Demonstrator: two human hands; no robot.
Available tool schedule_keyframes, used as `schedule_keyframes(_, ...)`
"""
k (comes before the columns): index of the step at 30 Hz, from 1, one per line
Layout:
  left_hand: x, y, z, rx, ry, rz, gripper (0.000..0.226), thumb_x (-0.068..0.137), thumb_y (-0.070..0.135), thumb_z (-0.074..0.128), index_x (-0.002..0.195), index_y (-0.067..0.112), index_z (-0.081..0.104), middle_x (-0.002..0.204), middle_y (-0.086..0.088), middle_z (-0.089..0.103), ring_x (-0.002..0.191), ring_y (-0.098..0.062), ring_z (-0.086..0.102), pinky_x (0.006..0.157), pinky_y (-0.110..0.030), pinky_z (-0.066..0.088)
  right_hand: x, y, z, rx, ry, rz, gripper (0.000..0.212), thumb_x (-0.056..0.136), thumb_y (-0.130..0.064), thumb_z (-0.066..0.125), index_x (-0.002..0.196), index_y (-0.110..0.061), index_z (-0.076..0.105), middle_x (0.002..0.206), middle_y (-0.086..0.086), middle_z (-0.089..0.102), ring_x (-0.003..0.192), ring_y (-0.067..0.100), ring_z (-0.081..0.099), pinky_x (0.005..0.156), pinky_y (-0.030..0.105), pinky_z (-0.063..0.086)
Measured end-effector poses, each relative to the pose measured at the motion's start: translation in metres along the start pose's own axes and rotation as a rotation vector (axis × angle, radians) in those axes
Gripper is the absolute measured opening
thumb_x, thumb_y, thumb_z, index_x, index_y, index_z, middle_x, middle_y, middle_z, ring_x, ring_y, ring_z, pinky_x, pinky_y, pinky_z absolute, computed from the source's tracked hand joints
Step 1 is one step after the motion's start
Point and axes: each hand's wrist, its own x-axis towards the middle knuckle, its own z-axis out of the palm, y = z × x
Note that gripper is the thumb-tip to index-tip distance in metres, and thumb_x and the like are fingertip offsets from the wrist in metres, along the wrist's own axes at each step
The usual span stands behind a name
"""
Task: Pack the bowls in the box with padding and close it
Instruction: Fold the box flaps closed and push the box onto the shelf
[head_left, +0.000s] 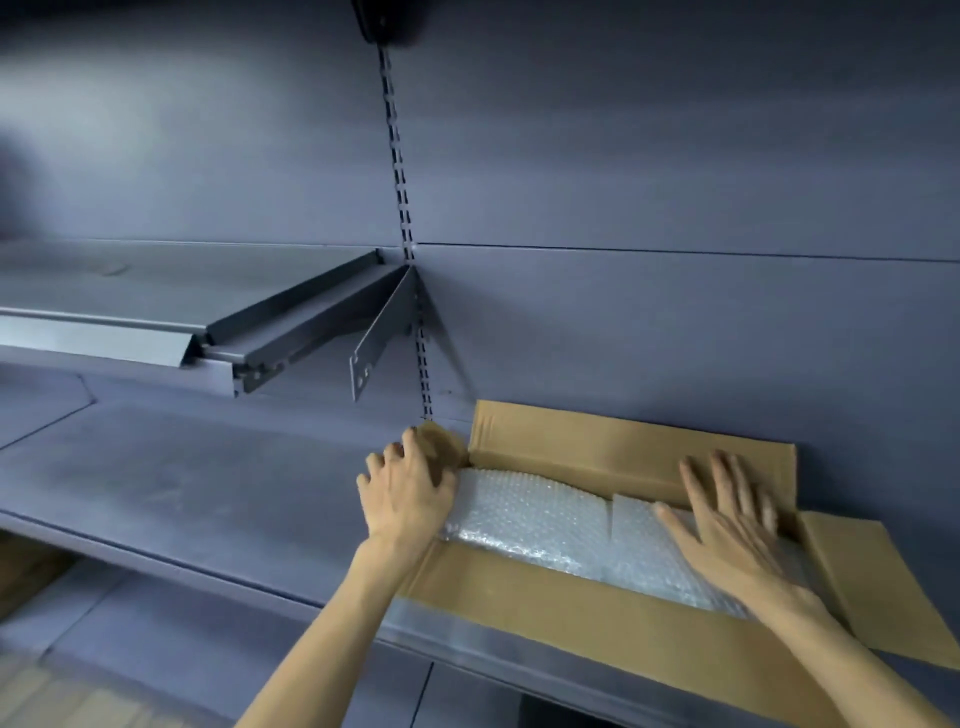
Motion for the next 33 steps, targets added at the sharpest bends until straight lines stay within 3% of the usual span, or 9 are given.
schedule_keyframes(4,-0.002,0.009,-0.006,-0.302,0.131,0.117,0.055,0.092,0.035,0.057,0.140,0.017,0.040,0.105,-0.006,0.070,0.098,-0.037,0.063,0.072,-0.040,0.048,-0.004,-0.003,-0.006,0.003,0.005,0.012,0.098,0.080,-0.073,-0.014,0.164,-0.027,0.007,0.172,0.007,-0.003,0.158,0.027,-0.010,0.125,0.048,-0.003)
schedule_keyframes(6,-0.010,0.019,0.000,-0.352,0.065,0.189,0.048,0.094,0.039,0.053,0.139,0.025,0.043,0.084,0.006,0.073,0.088,-0.034,0.067,0.070,-0.040,0.052,-0.006,-0.004,-0.010,0.006,-0.011,0.009,0.094,0.082,-0.072,-0.013,0.164,-0.028,0.006,0.172,0.006,-0.005,0.158,0.027,-0.010,0.125,0.048,-0.003)
schedule_keyframes(9,-0.025,0.032,0.017,-0.160,-0.011,0.341,0.040,0.095,0.038,0.048,0.134,0.028,0.051,0.093,0.002,0.073,0.087,-0.034,0.067,0.068,-0.038,0.051,-0.009,-0.005,-0.014,0.024,-0.016,0.008,0.077,0.097,-0.067,0.000,0.164,-0.028,0.004,0.172,0.005,-0.008,0.158,0.025,-0.011,0.127,0.048,-0.004)
schedule_keyframes(12,-0.026,0.037,0.037,-0.224,-0.080,0.359,0.032,0.096,0.029,0.050,0.125,0.018,0.056,0.109,-0.006,0.069,0.094,-0.035,0.064,0.072,-0.042,0.052,-0.012,-0.003,-0.017,0.088,-0.008,-0.006,0.069,0.105,-0.059,0.021,0.164,-0.026,0.009,0.172,0.004,-0.008,0.158,0.024,-0.009,0.127,0.047,-0.003)
schedule_keyframes(19,0.008,0.051,0.058,-0.187,-0.100,0.380,0.050,0.096,0.034,0.051,0.145,0.028,0.044,0.102,-0.009,0.068,0.090,-0.038,0.067,0.071,-0.041,0.051,-0.036,0.020,-0.049,0.515,0.297,0.066,0.053,0.096,-0.020,0.065,0.147,-0.015,0.050,0.158,0.002,0.026,0.142,0.027,0.041,0.107,0.050,0.048)
schedule_keyframes(22,0.012,0.061,0.070,-0.074,-0.093,0.416,0.051,0.098,0.044,0.047,0.147,0.033,0.039,0.090,-0.009,0.070,0.088,-0.037,0.069,0.070,-0.043,0.053,-0.055,0.052,-0.062,0.371,0.363,0.231,0.050,0.090,-0.022,0.070,0.138,-0.022,0.059,0.149,0.004,0.039,0.138,0.031,0.040,0.108,0.053,0.041)
schedule_keyframes(25,0.016,0.060,0.081,-0.085,-0.028,0.436,0.062,0.097,0.050,0.049,0.155,0.045,0.029,0.092,-0.013,0.073,0.088,-0.038,0.070,0.069,-0.046,0.055,-0.073,0.091,-0.077,0.345,0.193,0.537,0.067,0.089,-0.040,0.069,0.150,-0.029,0.042,0.153,0.004,0.035,0.143,0.031,0.030,0.113,0.053,0.033)
schedule_keyframes(29,0.020,0.060,0.083,-0.095,-0.029,0.435,0.073,0.092,0.049,0.059,0.157,0.047,0.025,0.092,-0.015,0.074,0.091,-0.040,0.069,0.070,-0.047,0.056,-0.088,0.117,-0.090,0.800,-0.043,0.795,0.087,0.088,-0.049,0.070,0.159,-0.019,0.029,0.159,0.005,0.038,0.145,0.026,0.038,0.116,0.045,0.037)
schedule_keyframes(33,0.019,0.065,0.082,-0.068,-0.039,0.426,0.074,0.092,0.052,0.057,0.157,0.047,0.021,0.097,-0.014,0.074,0.094,-0.040,0.069,0.073,-0.046,0.055,-0.096,0.108,-0.090,1.015,0.180,0.686,0.034,0.090,-0.035,0.073,0.123,-0.025,0.068,0.122,-0.011,0.069,0.113,0.008,0.061,0.092,0.021,0.045)
